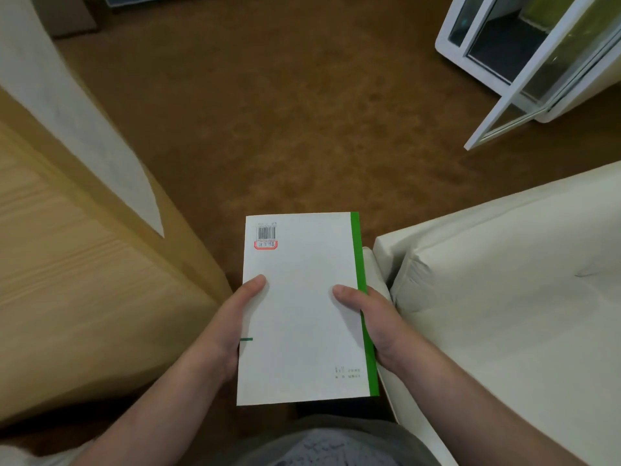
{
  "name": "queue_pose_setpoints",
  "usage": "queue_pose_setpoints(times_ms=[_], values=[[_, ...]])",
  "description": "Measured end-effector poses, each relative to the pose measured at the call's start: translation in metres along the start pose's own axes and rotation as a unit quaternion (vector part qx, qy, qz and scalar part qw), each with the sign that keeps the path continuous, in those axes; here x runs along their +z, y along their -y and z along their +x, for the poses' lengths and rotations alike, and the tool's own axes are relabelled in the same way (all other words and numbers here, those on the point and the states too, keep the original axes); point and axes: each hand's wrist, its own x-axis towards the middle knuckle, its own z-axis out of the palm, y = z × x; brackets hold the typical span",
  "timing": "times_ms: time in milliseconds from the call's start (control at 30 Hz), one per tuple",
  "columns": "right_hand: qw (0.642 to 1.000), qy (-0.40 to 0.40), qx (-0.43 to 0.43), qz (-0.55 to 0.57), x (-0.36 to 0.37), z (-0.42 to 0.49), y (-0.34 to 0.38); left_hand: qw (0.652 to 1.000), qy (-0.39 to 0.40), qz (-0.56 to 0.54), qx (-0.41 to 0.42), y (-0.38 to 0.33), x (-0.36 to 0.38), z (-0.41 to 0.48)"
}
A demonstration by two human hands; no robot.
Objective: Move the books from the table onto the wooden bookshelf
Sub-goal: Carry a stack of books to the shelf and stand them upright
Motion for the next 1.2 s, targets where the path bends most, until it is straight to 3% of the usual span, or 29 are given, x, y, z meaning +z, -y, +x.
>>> queue_pose_setpoints(times_ms=[367, 533, 967, 1200], values=[[0.998, -0.047, -0.033, 0.04, -0.081, 0.105, 0.113, 0.993, 0.076, 0.091, 0.004, -0.116, 0.118, 0.126], [0.994, -0.079, -0.026, 0.076, -0.103, 0.134, 0.145, 0.991, 0.06, 0.116, -0.006, -0.144, 0.151, 0.167], [0.983, -0.141, -0.029, 0.114, -0.114, 0.268, 0.215, 0.982, 0.106, 0.131, -0.087, -0.256, 0.191, 0.306], [0.987, -0.12, 0.006, 0.103, -0.082, 0.37, 0.282, 0.984, 0.088, 0.117, -0.098, -0.355, 0.177, 0.372]])
